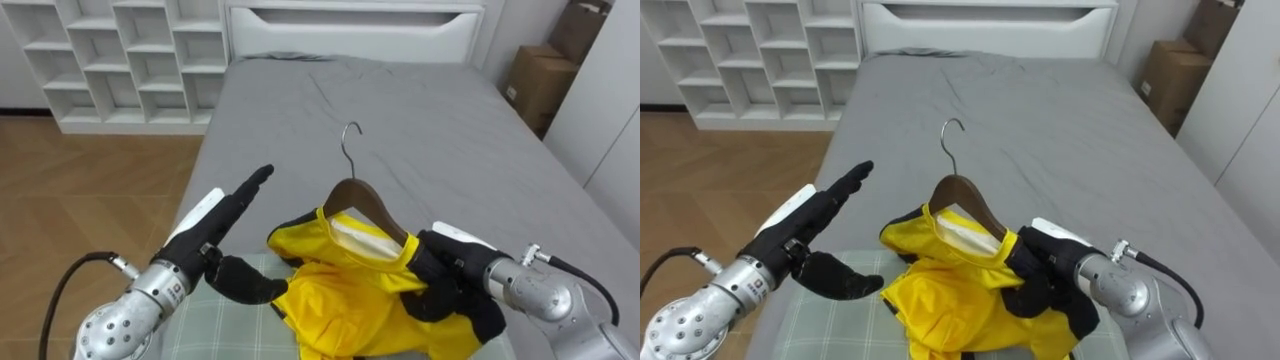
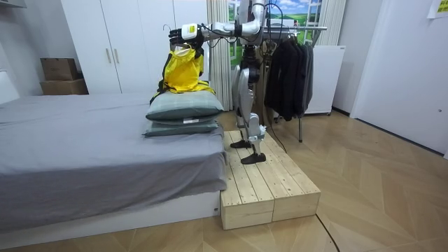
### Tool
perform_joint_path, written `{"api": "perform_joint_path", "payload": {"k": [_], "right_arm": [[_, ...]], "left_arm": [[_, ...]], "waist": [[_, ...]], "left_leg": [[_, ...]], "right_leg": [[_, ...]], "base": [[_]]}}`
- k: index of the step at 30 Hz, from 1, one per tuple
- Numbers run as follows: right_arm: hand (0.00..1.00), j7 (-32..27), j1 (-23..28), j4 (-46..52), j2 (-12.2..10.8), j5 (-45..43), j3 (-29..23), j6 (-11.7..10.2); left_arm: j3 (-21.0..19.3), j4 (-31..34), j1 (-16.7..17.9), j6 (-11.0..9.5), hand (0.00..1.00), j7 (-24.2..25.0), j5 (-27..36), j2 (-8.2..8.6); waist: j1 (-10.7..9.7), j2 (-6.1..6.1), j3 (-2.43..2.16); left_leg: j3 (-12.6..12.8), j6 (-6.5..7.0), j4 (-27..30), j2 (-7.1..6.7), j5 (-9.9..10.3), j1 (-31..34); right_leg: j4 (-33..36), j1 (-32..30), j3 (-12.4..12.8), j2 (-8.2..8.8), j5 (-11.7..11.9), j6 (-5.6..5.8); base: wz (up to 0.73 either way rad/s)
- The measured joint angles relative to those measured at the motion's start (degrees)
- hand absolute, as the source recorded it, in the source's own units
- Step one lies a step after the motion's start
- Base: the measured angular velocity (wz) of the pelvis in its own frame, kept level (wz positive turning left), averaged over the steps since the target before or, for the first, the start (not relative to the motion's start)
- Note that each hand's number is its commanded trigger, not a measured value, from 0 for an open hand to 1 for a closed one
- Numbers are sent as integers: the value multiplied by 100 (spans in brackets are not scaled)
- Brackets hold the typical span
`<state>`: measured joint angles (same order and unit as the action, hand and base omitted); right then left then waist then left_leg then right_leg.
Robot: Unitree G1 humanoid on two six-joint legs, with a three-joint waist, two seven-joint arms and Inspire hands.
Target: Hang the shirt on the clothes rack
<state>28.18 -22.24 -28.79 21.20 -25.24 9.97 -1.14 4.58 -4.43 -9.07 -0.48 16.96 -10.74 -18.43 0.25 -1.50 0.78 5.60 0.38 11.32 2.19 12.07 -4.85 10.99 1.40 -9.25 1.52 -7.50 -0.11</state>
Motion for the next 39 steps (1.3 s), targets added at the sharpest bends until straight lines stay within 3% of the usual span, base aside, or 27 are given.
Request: {"api": "perform_joint_path", "payload": {"k": [10,17,22,28,34,39], "right_arm": [[100,-15,9,0,-1,-136,-11,0],[100,-100,9,49,-5,-260,-124,0],[100,-242,330,771,-4,-668,-365,15],[100,-426,503,1159,7,-811,-550,20],[100,-598,869,1895,46,-831,-979,15],[100,-781,910,2106,104,-793,-1129,-9]], "left_arm": [[-61,-11,0,0,0,-46,-1,27],[-527,-76,2,-1,0,-410,131,157],[-712,-858,2,-89,0,-817,145,190],[-931,-1393,73,-175,0,-1395,98,226],[-1459,-2080,657,-244,0,-1980,102,228],[-1705,-2977,760,-256,0,-2392,100,227]], "waist": [[24,3,-1],[49,5,-3],[140,57,-65],[167,56,-65],[179,24,-82],[203,-5,-102]], "left_leg": [[29,0,1,2,0,-12],[47,0,-16,-2,0,-61],[95,0,-20,6,0,-84],[131,-2,-36,8,-1,-105],[219,-7,-169,9,-6,-260],[240,-7,-194,10,-5,-279]], "right_leg": [[42,-23,46,-5,0,0],[69,-21,90,-6,0,0],[71,-13,127,-25,0,-1],[79,-7,130,-21,1,-2],[57,57,253,-58,-4,2],[52,50,298,-66,-5,3]], "base": [[-1],[-3],[-2],[0],[-8],[-4]]}}
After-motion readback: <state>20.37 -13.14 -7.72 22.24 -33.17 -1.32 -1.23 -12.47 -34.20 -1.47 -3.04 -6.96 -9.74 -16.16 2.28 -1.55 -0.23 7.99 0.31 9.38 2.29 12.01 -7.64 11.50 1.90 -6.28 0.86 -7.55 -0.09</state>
